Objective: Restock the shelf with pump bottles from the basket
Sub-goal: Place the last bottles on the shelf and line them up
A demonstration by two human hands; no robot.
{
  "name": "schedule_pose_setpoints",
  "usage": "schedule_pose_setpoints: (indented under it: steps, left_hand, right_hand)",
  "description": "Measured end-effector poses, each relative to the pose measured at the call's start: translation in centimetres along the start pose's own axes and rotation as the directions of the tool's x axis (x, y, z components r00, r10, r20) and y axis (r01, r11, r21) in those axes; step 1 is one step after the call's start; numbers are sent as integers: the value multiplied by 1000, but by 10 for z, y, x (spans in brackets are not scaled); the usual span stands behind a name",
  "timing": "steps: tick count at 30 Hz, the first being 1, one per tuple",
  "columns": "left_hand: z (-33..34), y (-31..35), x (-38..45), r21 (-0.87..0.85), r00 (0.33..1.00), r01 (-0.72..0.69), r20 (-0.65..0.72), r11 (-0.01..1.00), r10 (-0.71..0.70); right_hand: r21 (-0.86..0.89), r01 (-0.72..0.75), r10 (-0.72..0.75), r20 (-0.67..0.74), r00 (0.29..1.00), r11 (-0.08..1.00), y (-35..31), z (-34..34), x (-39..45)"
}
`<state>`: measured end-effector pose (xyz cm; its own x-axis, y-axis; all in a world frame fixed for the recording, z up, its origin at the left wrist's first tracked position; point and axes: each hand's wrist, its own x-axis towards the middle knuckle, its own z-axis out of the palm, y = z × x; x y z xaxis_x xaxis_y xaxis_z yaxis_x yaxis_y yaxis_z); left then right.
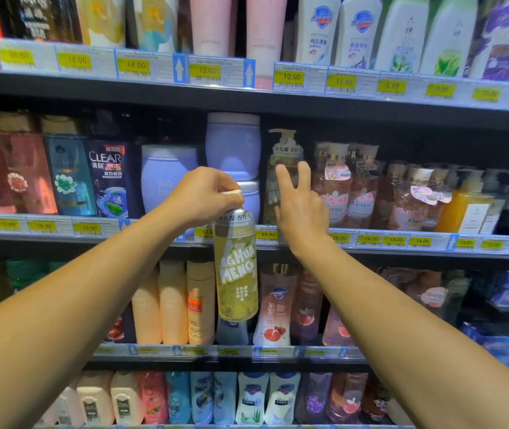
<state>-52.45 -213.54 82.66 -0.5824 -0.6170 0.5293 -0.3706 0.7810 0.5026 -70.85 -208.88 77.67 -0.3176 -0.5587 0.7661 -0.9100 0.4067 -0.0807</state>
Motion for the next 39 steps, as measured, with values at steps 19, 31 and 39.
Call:
schedule_pose_setpoints:
  steps: [19, 31, 39]
  left_hand:
    - [-9, 3, -1, -115, 991, -9, -136, 993, -7]
    - [4, 65, 9, -239, 977, -89, -212, 967, 38]
    - [48, 65, -24, -338, 989, -33, -148, 941, -19]
  right_hand:
    - [675, 76, -87, -17, 996, 734, -6, -11, -66]
    - [754, -157, 32, 178, 984, 638, 7, -23, -97]
    - [824, -149, 82, 124, 989, 546, 30, -40, -92]
